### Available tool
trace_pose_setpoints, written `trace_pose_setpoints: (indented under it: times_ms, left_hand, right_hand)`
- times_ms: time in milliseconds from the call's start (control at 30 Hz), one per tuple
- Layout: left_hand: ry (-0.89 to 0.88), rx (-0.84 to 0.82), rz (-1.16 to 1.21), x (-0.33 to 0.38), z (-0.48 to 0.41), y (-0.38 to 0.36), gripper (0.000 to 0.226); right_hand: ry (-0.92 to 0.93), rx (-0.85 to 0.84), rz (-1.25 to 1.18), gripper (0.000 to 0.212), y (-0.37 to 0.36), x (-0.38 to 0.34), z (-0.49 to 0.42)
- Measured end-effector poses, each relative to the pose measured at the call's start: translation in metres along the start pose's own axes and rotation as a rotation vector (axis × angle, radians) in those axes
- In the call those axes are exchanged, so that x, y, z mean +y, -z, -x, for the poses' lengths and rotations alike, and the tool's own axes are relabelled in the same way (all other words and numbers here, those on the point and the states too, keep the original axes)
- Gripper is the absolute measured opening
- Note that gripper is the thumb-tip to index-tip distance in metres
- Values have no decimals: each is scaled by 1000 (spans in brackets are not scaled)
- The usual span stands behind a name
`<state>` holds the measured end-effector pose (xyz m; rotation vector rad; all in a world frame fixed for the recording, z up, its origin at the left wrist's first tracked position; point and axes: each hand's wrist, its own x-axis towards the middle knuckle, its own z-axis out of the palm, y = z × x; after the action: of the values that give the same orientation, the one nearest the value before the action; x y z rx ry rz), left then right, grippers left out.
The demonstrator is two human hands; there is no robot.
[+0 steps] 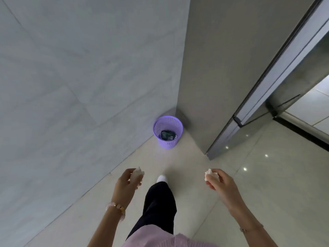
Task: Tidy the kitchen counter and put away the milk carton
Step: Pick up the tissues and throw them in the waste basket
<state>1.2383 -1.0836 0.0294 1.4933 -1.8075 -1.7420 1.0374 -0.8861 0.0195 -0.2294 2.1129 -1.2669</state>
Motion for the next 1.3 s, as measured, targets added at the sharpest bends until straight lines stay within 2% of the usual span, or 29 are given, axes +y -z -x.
trace_pose_setpoints:
  times_ms: [233, 400, 533, 633, 800, 1067, 1300]
  left_hand:
    - [-23, -101, -141, 108, -160, -12, 33]
    - [-26, -126, -191, 152, -247, -30, 15]
    - [-4, -117, -180, 149, -304, -53, 15]
    - [23, -108, -182, 119, -352, -77, 15]
    - [140, -36, -164, 20, -446, -134, 14]
    - [179, 53, -208, -139, -580, -212, 24]
    - [189, -7, -280, -187, -629, -234, 34]
  right_hand:
    - [14, 52, -55, 7, -18, -91, -142]
    - [-2, 49, -85, 20, -39, -122, -223]
    - [-11, -36, 0, 30, -66, -113, -282]
    - [-13, -78, 66, 28, -88, -90, -333]
    - [-71, -108, 153, 7, -141, -8, -441]
    - [-104, -80, 231, 6, -222, 148, -577]
    - [-82, -125, 241, 21, -256, 191, -616]
